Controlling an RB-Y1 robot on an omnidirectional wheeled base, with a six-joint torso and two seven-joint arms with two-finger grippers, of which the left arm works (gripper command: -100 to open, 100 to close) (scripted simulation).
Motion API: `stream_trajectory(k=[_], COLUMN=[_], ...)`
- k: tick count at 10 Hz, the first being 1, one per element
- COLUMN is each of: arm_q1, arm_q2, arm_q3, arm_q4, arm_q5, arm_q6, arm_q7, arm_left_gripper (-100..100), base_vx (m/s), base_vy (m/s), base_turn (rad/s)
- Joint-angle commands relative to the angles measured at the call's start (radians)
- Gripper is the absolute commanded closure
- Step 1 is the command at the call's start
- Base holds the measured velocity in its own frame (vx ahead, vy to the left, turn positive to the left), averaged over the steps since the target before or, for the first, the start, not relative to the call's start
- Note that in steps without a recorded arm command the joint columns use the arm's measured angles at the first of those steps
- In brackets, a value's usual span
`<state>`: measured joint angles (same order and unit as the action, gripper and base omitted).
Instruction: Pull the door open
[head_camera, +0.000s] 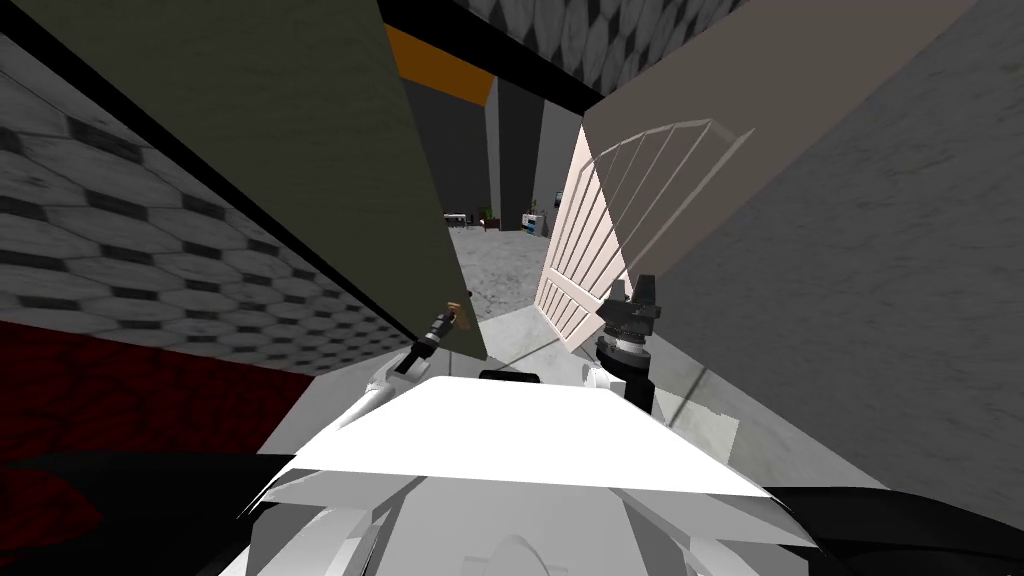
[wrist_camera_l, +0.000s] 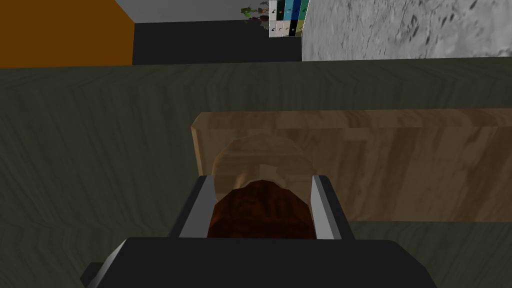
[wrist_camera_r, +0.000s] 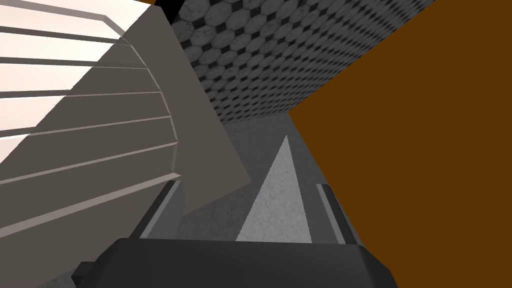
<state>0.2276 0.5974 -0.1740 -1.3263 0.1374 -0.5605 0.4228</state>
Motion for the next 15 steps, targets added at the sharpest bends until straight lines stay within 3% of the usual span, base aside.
stream_trajectory(k=[1, 10, 11, 15], arm_q1=[0.01, 0.055, 0.054, 0.061], arm_q2=[0.018, 0.105, 0.097, 0.125], arm_q3=[-0.007, -0.041, -0.043, -0.059], arm_q4=[0.002, 0.013, 0.012, 0.032], arm_q5=[0.0, -0.001, -0.003, -0.005], arm_q6=[-0.023, -0.135, -0.127, -0.174], arm_q7=[0.012, 0.072, 0.067, 0.088], arm_left_gripper=[100, 100, 100, 100], base_vx=[-0.162, -0.196, -0.075, -0.161], base_vy=[0.052, 0.112, 0.046, 0.087], base_turn=[-0.142, -0.132, -0.024, -0.136])
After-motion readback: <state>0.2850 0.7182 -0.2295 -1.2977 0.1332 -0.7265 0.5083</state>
